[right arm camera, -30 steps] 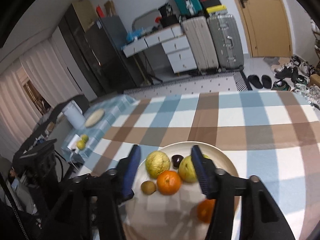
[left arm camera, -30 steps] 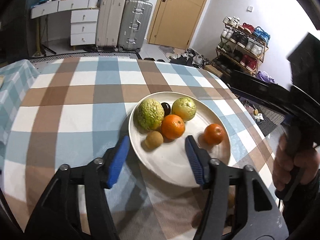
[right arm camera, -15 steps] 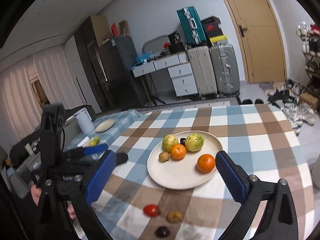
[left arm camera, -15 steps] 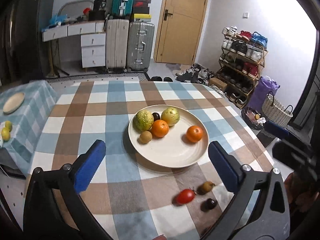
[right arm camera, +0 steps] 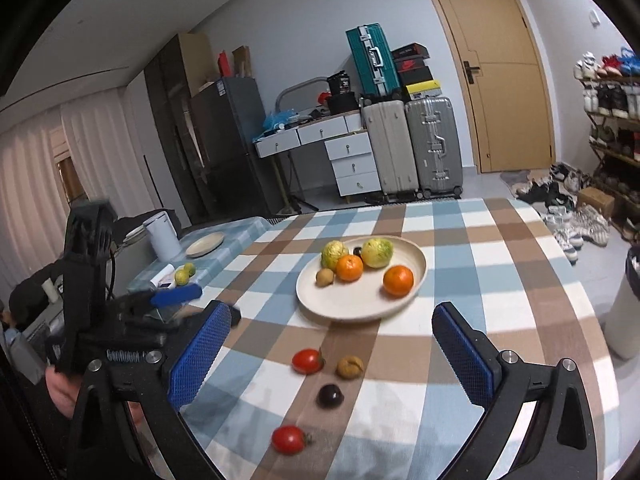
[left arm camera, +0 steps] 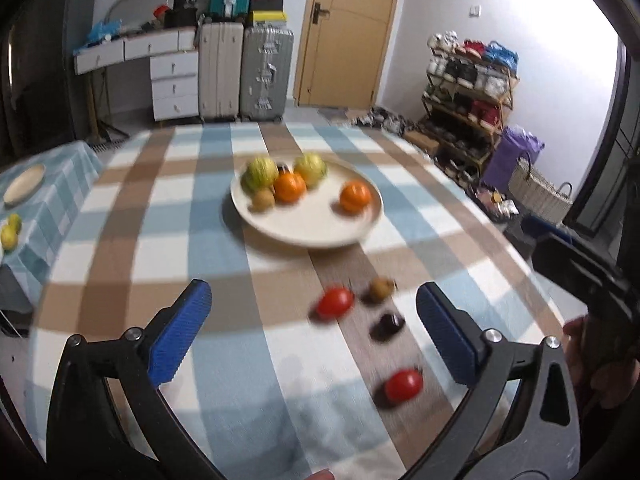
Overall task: Organize fruits
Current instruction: 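Withdraw both tools from the plate toward the remaining fruits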
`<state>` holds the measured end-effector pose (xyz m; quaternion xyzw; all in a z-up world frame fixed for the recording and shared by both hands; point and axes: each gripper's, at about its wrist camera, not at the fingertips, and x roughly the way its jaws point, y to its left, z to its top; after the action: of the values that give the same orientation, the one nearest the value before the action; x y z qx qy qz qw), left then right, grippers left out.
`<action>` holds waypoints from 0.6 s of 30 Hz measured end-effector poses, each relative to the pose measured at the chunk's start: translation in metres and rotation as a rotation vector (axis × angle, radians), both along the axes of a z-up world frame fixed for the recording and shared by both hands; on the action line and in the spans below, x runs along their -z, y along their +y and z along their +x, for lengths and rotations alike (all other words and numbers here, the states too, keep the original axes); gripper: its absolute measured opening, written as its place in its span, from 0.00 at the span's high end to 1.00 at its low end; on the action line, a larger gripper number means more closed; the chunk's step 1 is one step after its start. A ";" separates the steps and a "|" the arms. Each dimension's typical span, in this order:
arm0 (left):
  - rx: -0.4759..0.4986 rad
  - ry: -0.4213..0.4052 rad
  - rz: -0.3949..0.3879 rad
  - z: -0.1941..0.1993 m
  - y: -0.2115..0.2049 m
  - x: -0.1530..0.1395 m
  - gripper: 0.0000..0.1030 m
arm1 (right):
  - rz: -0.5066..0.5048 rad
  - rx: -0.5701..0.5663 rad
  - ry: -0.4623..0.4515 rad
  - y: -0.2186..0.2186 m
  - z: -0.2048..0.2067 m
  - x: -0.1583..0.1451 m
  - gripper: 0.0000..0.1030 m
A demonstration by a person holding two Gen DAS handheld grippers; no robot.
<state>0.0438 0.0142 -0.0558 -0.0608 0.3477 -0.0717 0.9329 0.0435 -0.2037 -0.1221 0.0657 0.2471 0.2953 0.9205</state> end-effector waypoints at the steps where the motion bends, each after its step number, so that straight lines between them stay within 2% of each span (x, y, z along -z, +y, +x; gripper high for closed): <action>1: 0.007 0.024 -0.012 -0.004 -0.003 0.008 0.01 | -0.014 0.004 0.007 0.000 -0.003 0.004 0.00; 4: 0.025 0.065 -0.035 -0.009 -0.008 0.024 0.01 | -0.039 0.011 0.020 0.000 -0.008 0.014 0.00; 8: 0.054 0.090 -0.020 -0.013 -0.018 0.038 0.01 | -0.040 0.020 0.044 -0.003 -0.013 0.027 0.00; 18: 0.118 0.135 -0.023 -0.013 -0.036 0.054 0.01 | -0.034 0.063 0.108 -0.017 -0.016 0.051 0.00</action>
<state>0.0308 -0.0217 -0.1094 -0.0555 0.4119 -0.1265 0.9007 0.0276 -0.2205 -0.1734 0.0736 0.2994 0.2578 0.9157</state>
